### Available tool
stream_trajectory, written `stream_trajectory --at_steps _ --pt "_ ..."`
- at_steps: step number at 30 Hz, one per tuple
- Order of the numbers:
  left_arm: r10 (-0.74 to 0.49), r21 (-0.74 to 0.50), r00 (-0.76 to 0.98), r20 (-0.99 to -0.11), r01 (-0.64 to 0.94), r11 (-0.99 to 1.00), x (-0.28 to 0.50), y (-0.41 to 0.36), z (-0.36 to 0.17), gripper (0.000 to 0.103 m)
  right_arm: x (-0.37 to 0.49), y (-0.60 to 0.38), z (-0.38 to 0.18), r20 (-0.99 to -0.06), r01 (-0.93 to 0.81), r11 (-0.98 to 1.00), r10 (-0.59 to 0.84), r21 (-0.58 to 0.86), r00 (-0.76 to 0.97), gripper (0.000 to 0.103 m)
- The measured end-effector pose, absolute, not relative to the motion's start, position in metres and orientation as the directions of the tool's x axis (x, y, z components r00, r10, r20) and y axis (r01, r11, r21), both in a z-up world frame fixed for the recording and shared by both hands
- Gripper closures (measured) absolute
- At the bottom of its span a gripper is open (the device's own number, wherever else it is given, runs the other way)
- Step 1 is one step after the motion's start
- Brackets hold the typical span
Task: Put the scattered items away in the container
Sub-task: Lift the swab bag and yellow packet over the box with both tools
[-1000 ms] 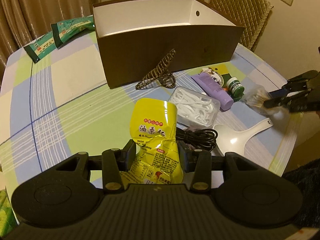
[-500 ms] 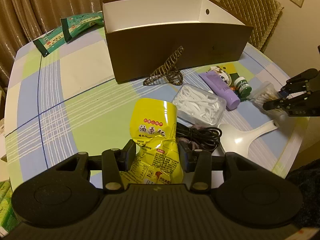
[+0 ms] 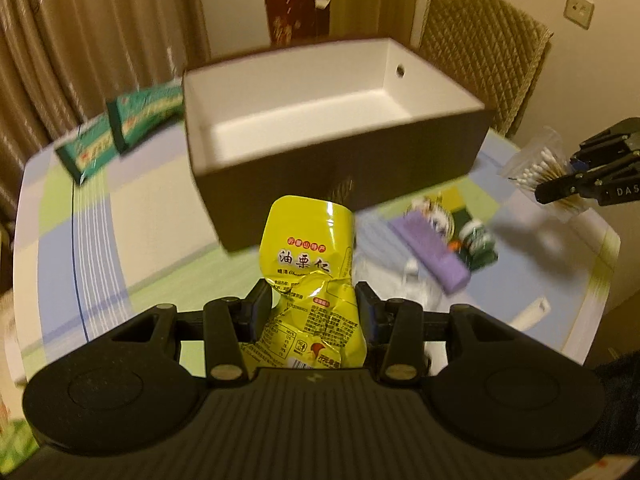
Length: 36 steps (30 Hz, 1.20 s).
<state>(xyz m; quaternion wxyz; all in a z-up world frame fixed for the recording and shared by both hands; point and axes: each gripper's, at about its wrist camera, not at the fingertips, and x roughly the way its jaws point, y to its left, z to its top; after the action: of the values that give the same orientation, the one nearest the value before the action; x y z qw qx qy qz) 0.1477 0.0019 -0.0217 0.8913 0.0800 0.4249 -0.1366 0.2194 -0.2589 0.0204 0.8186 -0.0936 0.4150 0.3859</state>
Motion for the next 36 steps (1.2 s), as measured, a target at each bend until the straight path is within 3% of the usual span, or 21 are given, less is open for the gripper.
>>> stream_trajectory --at_steps 13,21,36 --pt "-0.191 0.115 0.674 -0.713 0.382 0.917 0.22 -0.028 0.025 0.063 0.28 -0.233 0.062 -0.684 -0.74 0.658 0.605 0.141 0.408 0.089" --pt "-0.198 0.107 0.683 -0.703 0.377 0.92 0.267 -0.039 0.035 0.063 0.322 -0.211 0.067 -0.677 -0.723 0.67 0.612 0.169 0.409 0.089" --pt "-0.153 0.092 0.629 -0.762 0.34 0.936 0.327 -0.05 0.002 0.063 0.379 -0.178 0.017 -0.768 -0.649 0.733 0.53 0.203 0.359 0.089"
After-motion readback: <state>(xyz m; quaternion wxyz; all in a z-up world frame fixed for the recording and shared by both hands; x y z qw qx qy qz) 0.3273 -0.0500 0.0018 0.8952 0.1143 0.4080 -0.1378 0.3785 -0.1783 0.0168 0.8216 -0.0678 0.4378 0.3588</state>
